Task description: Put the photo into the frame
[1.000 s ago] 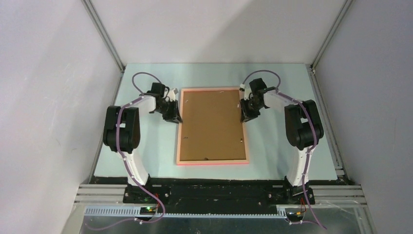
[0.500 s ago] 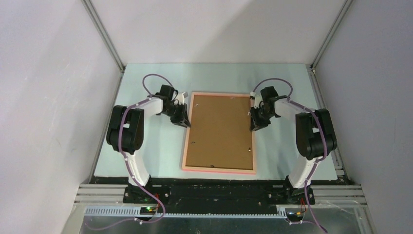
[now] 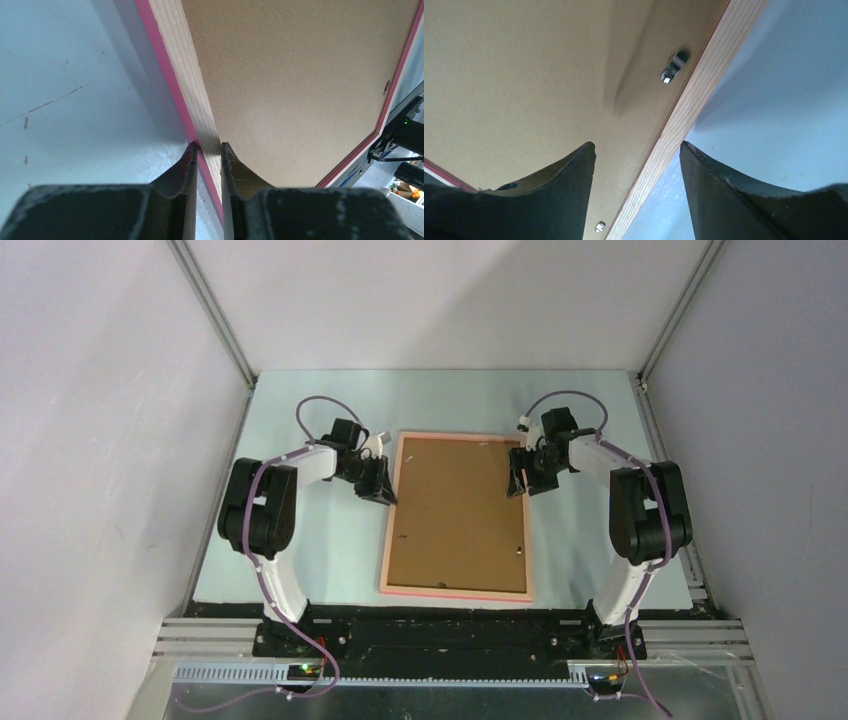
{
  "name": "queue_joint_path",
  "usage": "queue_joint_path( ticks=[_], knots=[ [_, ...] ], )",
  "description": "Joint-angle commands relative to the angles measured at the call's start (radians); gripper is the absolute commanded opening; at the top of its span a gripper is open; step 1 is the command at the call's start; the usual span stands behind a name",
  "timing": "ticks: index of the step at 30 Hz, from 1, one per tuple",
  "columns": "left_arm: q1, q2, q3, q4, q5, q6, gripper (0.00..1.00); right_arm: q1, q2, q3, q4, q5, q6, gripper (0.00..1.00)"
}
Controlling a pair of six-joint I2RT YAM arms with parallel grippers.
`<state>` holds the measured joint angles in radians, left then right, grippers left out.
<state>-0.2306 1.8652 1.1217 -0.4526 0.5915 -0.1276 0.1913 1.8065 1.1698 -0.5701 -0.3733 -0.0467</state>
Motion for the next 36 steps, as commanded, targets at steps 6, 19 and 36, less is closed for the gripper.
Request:
queue_joint_path(
  ticks=[6, 19, 36],
  knots=[
    [-0.023, -0.065, -0.011, 0.017, 0.091, 0.011, 0.13, -0.058, 0.115, 0.177, 0.020, 0.038, 0.042, 0.66],
    [-0.023, -0.058, -0.009, 0.018, 0.083, 0.014, 0.13, -0.068, 0.187, 0.222, 0.018, 0.053, 0.064, 0.58],
    [-0.021, -0.053, -0.008, 0.019, 0.085, 0.016, 0.12, -0.026, 0.223, 0.262, 0.007, 0.116, 0.066, 0.53]
  ],
)
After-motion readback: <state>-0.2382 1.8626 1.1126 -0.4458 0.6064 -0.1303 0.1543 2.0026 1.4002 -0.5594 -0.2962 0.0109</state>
